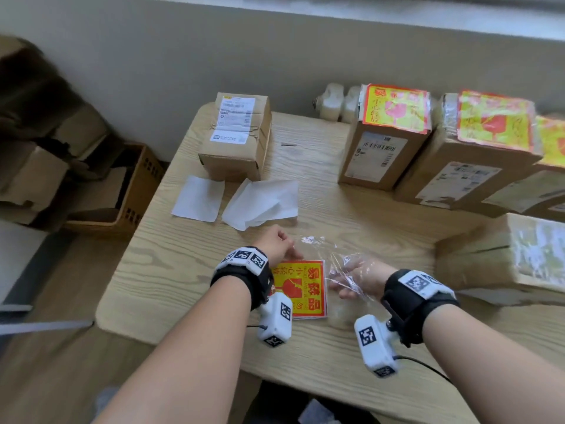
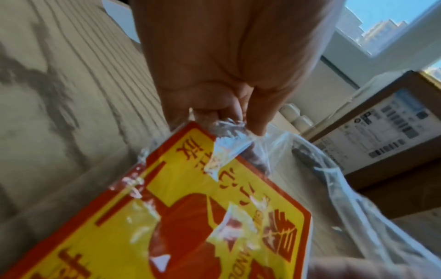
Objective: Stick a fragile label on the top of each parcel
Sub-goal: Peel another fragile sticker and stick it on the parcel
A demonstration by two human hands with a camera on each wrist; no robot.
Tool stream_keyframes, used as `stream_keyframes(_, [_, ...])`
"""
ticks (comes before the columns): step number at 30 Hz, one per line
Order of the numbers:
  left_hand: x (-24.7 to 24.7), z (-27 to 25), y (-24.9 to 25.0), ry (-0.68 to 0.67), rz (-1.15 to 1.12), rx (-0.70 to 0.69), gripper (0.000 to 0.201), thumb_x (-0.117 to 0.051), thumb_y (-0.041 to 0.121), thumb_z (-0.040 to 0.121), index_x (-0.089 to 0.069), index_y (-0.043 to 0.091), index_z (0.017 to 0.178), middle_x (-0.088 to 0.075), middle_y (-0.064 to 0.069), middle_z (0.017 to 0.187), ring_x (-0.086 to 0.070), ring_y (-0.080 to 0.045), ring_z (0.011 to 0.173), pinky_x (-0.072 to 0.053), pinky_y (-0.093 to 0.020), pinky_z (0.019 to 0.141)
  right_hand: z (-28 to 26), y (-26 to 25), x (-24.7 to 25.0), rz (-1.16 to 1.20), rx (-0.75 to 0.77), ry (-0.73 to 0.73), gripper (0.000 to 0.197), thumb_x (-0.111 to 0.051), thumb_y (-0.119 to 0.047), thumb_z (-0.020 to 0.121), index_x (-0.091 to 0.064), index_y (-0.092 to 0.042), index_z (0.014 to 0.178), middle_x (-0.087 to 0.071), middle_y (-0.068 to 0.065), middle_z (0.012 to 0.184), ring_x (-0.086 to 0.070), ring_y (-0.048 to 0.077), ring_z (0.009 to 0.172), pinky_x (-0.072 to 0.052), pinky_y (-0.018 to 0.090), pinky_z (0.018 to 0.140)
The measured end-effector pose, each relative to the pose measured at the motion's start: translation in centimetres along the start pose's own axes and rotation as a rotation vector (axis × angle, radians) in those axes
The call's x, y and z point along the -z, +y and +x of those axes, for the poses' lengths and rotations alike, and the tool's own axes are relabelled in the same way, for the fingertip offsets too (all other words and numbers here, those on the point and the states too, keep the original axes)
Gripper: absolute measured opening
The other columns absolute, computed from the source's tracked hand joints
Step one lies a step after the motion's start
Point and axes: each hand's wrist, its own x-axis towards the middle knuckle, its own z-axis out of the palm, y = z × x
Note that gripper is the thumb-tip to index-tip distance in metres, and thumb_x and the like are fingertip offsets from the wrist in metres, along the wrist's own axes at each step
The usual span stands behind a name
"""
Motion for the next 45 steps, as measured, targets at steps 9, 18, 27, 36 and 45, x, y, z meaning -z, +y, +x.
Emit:
stream_keyframes(9, [1.1, 0.1, 0.7, -0.063, 0.047, 0.054, 0.020, -0.059, 0.025, 0.093, -0.055, 0.014, 0.109, -0.070, -0.005, 0.105, -0.062, -0.013, 0.077, -0.049, -0.024, 0.060, -1.4, -1.7, -2.2, -0.273, 0.103, 0.177, 0.030, -0.076, -0.030, 0.080, -0.072, -0.008, 0.100, -0.071, 0.003, 0.096, -0.064, 0.018, 0.086, -0.050, 0.029, 0.081])
stream_keyframes(18, [3.5, 0.3, -0.2, -0.189, 0.243, 0.066, 0.040, -0.069, -0.005, 0.078, -0.063, 0.019, 0.110, -0.065, 0.002, 0.099, -0.057, -0.010, 0.086, -0.047, -0.022, 0.058, -1.7, -2.1, -2.4, -0.358, 0.136, 0.330, 0.031, -0.048, -0.009, 0.096, -0.060, 0.002, 0.123, -0.059, 0.022, 0.127, -0.047, 0.017, 0.082, -0.034, 0.012, 0.058])
stream_keyframes(27, [3.2, 0.6, -0.6, -0.178, 0.248, 0.016, 0.028, -0.065, 0.001, 0.086, -0.066, 0.019, 0.108, -0.069, -0.002, 0.111, -0.061, -0.014, 0.093, -0.050, -0.024, 0.068, -2.4, -2.1, -3.0, -0.216, 0.119, 0.225, 0.016, -0.079, -0.034, 0.076, -0.073, -0.019, 0.079, -0.074, -0.004, 0.080, -0.067, 0.015, 0.078, -0.053, 0.034, 0.078])
stream_keyframes(36, [3.2, 1.3, -0.9, -0.180, 0.330, -0.034, 0.024, -0.071, 0.010, 0.081, -0.066, 0.033, 0.086, -0.071, 0.004, 0.102, -0.065, -0.016, 0.101, -0.051, -0.036, 0.094, -1.9, -1.4, -3.3, -0.368, 0.071, 0.363, 0.034, -0.046, -0.022, 0.099, -0.044, -0.024, 0.065, -0.049, -0.005, 0.069, -0.043, 0.008, 0.058, -0.040, 0.022, 0.059])
stream_keyframes(45, [3.2, 1.9, -1.3, -0.163, 0.417, -0.026, 0.027, -0.068, 0.003, 0.082, -0.065, 0.026, 0.096, -0.067, 0.003, 0.102, -0.064, -0.015, 0.097, -0.053, -0.029, 0.080, -2.8, -1.9, -2.6, -0.451, 0.083, 0.417, 0.024, -0.063, -0.036, 0.091, -0.060, -0.012, 0.091, -0.058, 0.001, 0.080, -0.048, 0.013, 0.064, -0.035, 0.020, 0.050])
